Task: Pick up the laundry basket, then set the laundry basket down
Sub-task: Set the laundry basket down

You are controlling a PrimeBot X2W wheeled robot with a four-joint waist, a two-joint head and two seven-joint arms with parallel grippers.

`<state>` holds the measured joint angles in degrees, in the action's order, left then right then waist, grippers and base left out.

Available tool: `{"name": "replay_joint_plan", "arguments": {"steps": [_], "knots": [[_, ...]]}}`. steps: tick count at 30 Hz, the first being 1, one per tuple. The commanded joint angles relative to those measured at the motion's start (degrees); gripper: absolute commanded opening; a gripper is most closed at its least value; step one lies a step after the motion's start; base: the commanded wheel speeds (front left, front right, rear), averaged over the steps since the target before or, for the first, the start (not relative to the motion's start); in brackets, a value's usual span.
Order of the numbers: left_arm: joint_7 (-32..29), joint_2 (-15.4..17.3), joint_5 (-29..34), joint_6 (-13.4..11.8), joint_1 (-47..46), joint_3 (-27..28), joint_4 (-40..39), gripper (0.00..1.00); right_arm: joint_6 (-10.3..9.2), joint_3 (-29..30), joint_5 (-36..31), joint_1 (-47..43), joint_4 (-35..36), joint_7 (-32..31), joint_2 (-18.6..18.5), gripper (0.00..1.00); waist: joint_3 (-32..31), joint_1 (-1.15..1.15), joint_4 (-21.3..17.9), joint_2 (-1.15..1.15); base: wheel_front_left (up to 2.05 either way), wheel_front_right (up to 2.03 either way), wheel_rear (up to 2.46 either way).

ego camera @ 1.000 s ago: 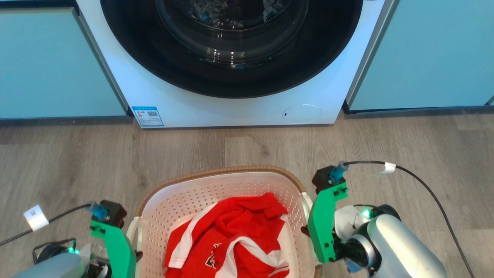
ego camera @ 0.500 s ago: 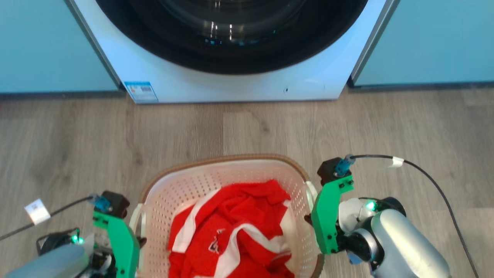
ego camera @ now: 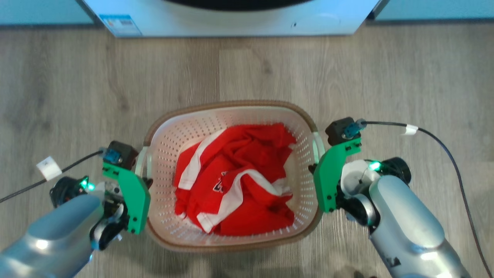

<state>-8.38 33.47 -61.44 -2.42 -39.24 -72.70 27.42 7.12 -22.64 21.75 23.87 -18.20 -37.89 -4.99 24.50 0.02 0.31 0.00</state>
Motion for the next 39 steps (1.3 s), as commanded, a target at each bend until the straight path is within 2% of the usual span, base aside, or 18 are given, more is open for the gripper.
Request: {"name": "replay_joint_plan", "arguments": {"steps": [1, 2, 11, 18, 28, 39], "knots": [[1.1, 0.1, 1.2, 1.6, -2.6, 1.6, 0.2, 0.0, 0.36, -1.4, -1.3, 2.5, 1.4, 1.7, 1.6, 0.0, 3.4, -0.02, 0.3, 0.0, 0.0, 0.0, 0.0], [1.1, 0.1, 1.2, 1.6, -2.6, 1.6, 0.2, 0.0, 0.36, -1.4, -1.3, 2.5, 1.4, 1.7, 1.6, 0.0, 3.4, -0.02, 0.3, 0.0, 0.0, 0.0, 0.0], [5.8, -8.0, 2.6, 6.3, -6.6, 1.7, 14.3, 0.0, 0.36, -1.4, -4.0, 6.8, -7.9, 10.6, 2.1, 0.0, 9.5, -0.02, 0.7, 0.0, 0.0, 0.0, 0.0], [10.2, -13.7, 3.0, 8.8, -9.1, 1.7, 24.2, 0.0, 0.36, -2.6, -4.1, 9.9, -14.7, 16.8, 2.1, 0.0, 13.3, -0.02, 1.3, 0.0, 0.0, 0.0, 0.0], [15.8, -20.0, 4.0, 9.8, -10.9, 0.8, 34.8, 0.0, 0.36, -4.1, -4.3, 14.6, -24.1, 23.2, 2.1, 0.0, 17.2, -0.02, 1.7, 0.0, 0.0, 0.0, 0.0], [20.5, -22.4, 6.5, 9.9, -12.5, -0.2, 38.1, 0.0, 0.36, -4.6, -2.7, 16.5, -32.2, 27.4, 2.1, 0.0, 19.7, -0.02, 1.8, 0.0, 0.0, 0.0, 0.0]]}}
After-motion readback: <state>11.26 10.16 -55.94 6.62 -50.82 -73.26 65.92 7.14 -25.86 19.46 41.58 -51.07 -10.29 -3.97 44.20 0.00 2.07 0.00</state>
